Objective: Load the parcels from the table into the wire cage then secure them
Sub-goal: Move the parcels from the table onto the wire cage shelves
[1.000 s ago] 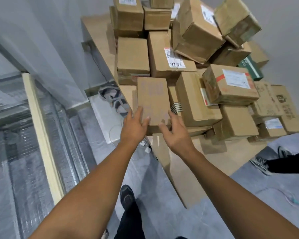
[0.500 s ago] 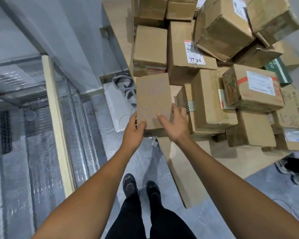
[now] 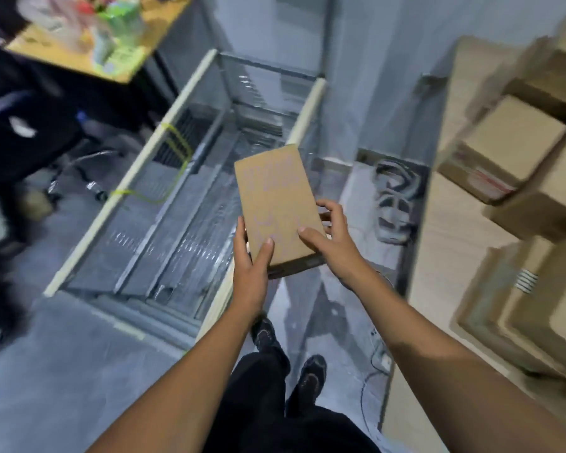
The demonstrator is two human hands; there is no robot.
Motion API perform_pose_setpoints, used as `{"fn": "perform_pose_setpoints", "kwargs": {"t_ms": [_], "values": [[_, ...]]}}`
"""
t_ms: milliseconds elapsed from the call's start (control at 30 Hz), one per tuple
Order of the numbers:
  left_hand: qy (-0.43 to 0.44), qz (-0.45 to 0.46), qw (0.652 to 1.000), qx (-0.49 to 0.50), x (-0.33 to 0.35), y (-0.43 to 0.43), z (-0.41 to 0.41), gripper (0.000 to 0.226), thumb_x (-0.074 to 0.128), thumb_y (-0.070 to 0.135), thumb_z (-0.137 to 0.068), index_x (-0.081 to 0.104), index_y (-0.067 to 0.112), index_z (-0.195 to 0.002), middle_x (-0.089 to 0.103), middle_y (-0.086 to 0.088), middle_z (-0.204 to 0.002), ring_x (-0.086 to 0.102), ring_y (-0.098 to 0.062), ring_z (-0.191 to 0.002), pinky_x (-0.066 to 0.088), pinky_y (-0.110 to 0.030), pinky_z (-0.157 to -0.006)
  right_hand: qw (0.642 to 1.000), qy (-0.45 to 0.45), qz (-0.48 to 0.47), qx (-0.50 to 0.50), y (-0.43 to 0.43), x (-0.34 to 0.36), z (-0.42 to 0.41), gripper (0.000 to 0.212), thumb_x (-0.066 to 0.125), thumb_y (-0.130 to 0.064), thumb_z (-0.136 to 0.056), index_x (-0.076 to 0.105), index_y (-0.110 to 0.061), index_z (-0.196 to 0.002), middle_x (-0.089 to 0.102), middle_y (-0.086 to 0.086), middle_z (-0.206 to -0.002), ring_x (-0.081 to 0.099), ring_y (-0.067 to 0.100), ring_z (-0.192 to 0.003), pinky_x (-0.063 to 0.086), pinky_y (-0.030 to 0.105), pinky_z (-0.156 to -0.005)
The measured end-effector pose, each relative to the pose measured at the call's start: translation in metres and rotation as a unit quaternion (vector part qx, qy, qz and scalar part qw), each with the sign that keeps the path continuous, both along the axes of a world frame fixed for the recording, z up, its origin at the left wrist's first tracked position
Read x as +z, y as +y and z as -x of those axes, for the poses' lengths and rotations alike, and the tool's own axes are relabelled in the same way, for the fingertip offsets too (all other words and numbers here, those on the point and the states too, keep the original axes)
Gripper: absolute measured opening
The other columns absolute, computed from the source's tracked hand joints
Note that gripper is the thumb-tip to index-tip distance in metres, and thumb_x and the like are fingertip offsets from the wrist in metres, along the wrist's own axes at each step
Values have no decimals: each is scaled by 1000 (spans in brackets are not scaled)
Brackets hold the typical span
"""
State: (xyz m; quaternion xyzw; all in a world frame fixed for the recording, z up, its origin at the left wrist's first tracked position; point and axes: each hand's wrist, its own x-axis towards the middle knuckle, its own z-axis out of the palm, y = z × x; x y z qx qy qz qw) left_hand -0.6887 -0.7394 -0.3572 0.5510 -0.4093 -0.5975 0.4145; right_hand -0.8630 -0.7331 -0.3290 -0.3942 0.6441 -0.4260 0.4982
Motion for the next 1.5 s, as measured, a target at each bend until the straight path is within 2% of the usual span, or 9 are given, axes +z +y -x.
{"fn": "perform_pose_setpoints", "kwargs": {"t_ms": [200, 433, 600, 767, 967, 1100, 1233, 1367, 1500], "values": [[-20, 0, 991, 136, -11, -9, -86, 78, 67, 45, -95, 23, 48, -159, 38, 13, -163, 46, -8, -144, 41, -47, -118, 984, -22, -43, 170, -74, -16, -91, 81, 72, -54, -81, 29, -55, -150, 32, -7, -139, 41, -7, -122, 35, 21, -97], [-53, -40, 976, 209, -40, -30, -167, 79, 66, 45, -99, 20, 43, -162, 34, 13, -164, 40, -5, -146, 38, -45, -121, 947, 14, -61, 315, -135, -61, -181, 95, 78, -46, -88, 19, -40, -162, 40, -26, -152, 41, -2, -142, 37, 41, -120], [-173, -88, 957, 218, -85, -59, -211, 75, 64, 31, -102, 22, 31, -164, 37, 2, -163, 42, -8, -141, 41, -40, -116, 932, 30, -67, 356, -174, -118, -232, 91, 78, -33, -91, 23, -28, -164, 45, -29, -143, 44, -31, -116, 44, 4, -93], [-455, -90, 864, 198, -141, -75, -253, 65, 54, 48, -100, 42, 18, -156, 40, -10, -162, 26, -31, -155, 17, -53, -127, 901, 51, -137, 409, -213, -203, -262, 99, 82, -38, -87, 18, -39, -163, 41, 0, -157, 47, 17, -139, 48, 41, -110], [-639, -112, 745, 154, -200, -87, -334, 74, 53, 54, -101, 36, 10, -159, 27, -13, -168, 7, -36, -159, -2, -48, -128, 871, 41, -162, 463, -249, -315, -302, 87, 81, -30, -90, 29, -33, -160, 52, -18, -130, 60, -6, -108, 52, 11, -74], [-645, -144, 738, 139, -228, -99, -389, 86, 51, 59, -100, 25, 5, -162, 22, -16, -169, 6, -37, -159, -1, -42, -126, 870, 38, -161, 465, -258, -375, -330, 65, 81, -28, -89, 44, -56, -134, 56, -14, -125, 65, -8, -101, 55, 12, -70], [-631, -168, 744, 143, -250, -102, -413, 93, 46, 64, -100, 14, 3, -163, 11, -15, -172, 3, -32, -160, 1, -37, -127, 866, 50, -179, 464, -260, -424, -359, 75, 80, -34, -90, 37, -47, -151, 51, -2, -135, 61, 17, -115, 60, 36, -87], [-647, -136, 735, 148, -267, -102, -409, 98, 47, 64, -100, 13, -5, -161, 7, -22, -171, 2, -38, -159, 3, -45, -130, 851, 52, -187, 488, -258, -469, -390, 67, 80, -29, -90, 45, -81, -115, 64, -38, -106, 68, -10, -95, 58, 15, -67], [-641, -137, 745, 122, -269, -100, -415, 104, 44, 66, -96, 6, -5, -161, -1, -25, -170, -5, -41, -158, 0, -48, -130, 848, 70, -197, 487, -253, -504, -425, 80, 81, -35, -88, 35, -47, -153, 53, -6, -135, 65, 17, -115, 63, 39, -86]]}}
